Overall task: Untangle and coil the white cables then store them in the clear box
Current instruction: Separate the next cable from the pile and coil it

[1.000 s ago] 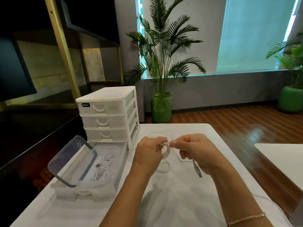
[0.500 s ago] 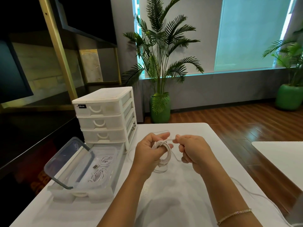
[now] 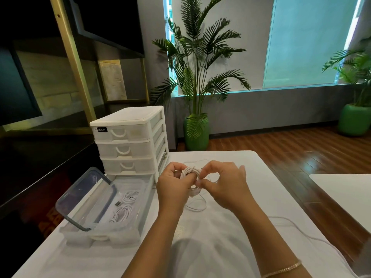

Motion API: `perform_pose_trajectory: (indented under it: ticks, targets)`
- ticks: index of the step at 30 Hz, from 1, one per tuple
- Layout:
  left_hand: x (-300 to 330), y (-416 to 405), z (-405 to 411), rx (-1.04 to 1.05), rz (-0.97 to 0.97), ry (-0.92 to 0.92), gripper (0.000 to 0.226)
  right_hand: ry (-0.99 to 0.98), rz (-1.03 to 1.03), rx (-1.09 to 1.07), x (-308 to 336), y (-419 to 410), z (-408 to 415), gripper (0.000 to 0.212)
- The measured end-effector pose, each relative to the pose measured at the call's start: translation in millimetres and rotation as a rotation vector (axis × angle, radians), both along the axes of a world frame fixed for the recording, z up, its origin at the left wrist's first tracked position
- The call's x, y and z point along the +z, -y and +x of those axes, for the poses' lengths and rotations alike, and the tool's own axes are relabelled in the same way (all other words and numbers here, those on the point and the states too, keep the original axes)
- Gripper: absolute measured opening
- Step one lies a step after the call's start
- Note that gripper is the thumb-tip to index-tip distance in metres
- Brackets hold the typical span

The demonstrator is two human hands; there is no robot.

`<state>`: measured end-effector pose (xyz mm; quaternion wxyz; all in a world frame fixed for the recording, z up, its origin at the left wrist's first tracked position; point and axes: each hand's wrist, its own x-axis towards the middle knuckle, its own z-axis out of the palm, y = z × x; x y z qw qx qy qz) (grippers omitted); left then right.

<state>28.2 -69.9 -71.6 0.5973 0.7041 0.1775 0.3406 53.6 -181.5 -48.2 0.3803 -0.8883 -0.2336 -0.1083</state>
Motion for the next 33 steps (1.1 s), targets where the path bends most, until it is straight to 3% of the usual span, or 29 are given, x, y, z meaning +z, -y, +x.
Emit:
perform_pose_trajectory:
  ticks: [4,10,15,20,23,27,29,33]
  targets:
    - [1.3,0.9,1.5,-0.118,-0.231,-0.030,0.023,0.132,-0.034,-0.115,-1.5,1.6,-1.9,0.002]
    - [8.8,-3.5,-3.9,-0.413,-0.591,-0.025,0.028,0.245,-0.081,-0.213,-2.2,3.1,-1.4,0.014]
    - [9.2,0.9,-2.6,-0.449,-0.676,-0.006,0.013,0.207,-0.188,-0.208,-0.4,5.6,-0.1,0.024]
    - [11.8,-3.7,-5.2,-0.467,-0.598,-0.021,0.012,0.245,-0.148,-0.151,-9.7,-0.1,1.6,0.029]
    - [10.7,-5.3,-5.0,-0.464,-0.374,-0.051,0.010,0.244,-0.065,-0.104,-10.6,-0.4,4.5,0.027]
    - [8.0,-13.9,-5.6,-0.432,-0.093,-0.057,0.018,-0.096,0.000,0.092,-5.8,5.3,9.3,0.013]
    - [7.0,-17.5,-6.0,-0.406,0.030,-0.071,0.018,-0.272,0.106,0.155,-2.6,8.6,9.7,0.019]
    - [3.0,-13.2,-3.3,-0.311,0.259,-0.119,0.012,-0.364,0.188,0.120,0.7,10.5,8.3,0.033]
